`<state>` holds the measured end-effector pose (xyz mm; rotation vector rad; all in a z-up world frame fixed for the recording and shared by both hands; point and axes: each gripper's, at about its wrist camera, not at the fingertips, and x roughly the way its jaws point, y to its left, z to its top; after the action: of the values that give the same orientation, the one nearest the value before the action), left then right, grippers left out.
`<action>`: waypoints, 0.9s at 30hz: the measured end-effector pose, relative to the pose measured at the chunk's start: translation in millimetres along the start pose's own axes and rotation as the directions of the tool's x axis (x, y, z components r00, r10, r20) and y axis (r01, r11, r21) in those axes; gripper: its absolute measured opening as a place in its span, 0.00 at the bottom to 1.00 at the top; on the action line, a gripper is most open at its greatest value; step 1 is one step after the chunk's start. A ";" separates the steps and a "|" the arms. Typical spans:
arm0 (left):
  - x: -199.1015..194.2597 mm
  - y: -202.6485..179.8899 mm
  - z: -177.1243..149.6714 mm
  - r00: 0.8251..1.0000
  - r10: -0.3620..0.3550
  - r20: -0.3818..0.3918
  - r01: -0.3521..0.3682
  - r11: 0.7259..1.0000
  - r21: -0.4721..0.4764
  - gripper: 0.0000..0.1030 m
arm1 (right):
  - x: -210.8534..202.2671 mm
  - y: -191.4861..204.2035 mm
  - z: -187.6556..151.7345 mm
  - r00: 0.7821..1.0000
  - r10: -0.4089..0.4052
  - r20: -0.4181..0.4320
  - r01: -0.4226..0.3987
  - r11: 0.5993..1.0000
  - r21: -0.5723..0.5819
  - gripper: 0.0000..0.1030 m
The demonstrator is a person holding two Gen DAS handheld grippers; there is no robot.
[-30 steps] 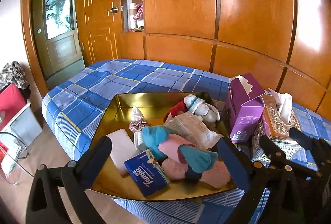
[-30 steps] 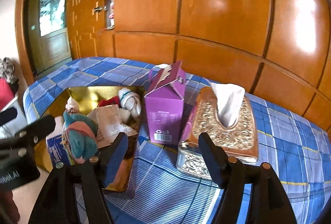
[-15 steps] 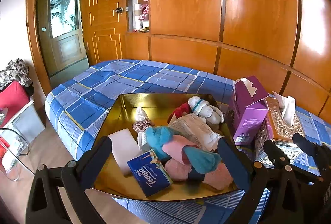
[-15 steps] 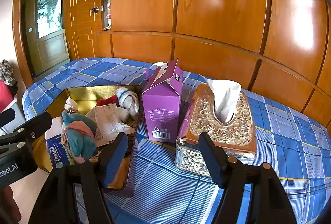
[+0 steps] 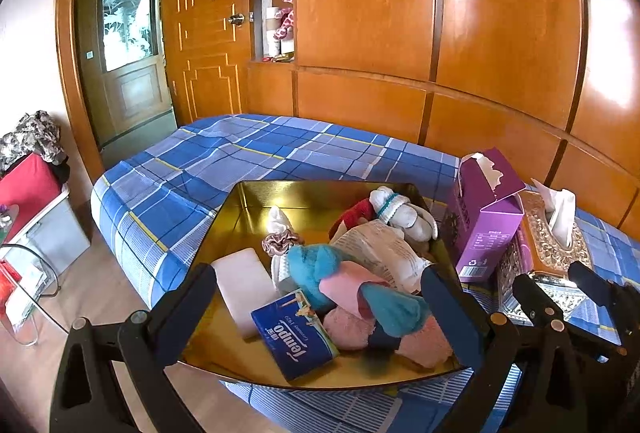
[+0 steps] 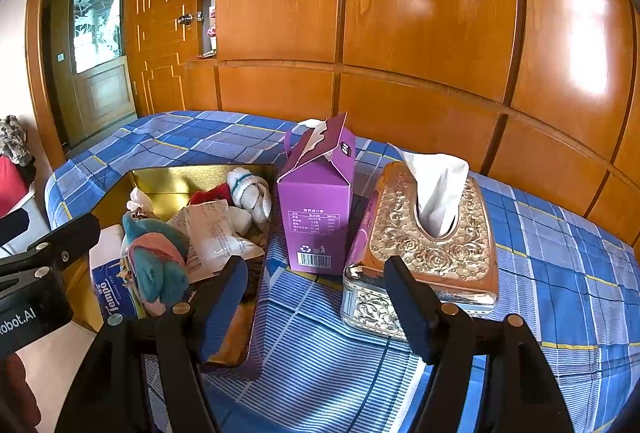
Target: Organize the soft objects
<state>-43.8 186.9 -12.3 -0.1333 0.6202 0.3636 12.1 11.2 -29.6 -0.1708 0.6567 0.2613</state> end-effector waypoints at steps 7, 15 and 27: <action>-0.1 1.3 -0.4 1.000 0.004 0.001 -0.004 1.000 -0.004 1.00 | 0.5 -0.1 0.0 1.000 0.004 -0.001 -0.004 1.000 0.001 0.70; -0.8 1.7 -0.6 1.000 0.006 0.001 -0.006 1.000 -0.005 1.00 | 0.5 -0.2 0.1 1.000 0.006 0.001 -0.006 1.000 0.000 0.70; -2.2 1.5 -0.2 1.000 0.008 0.003 -0.008 1.000 -0.008 1.00 | 0.5 -1.7 -0.3 1.000 0.007 0.001 -0.007 1.000 -0.001 0.70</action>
<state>-46.1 187.7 -11.2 -0.1380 0.6161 0.3737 12.8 9.6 -30.0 -0.1695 0.6559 0.2686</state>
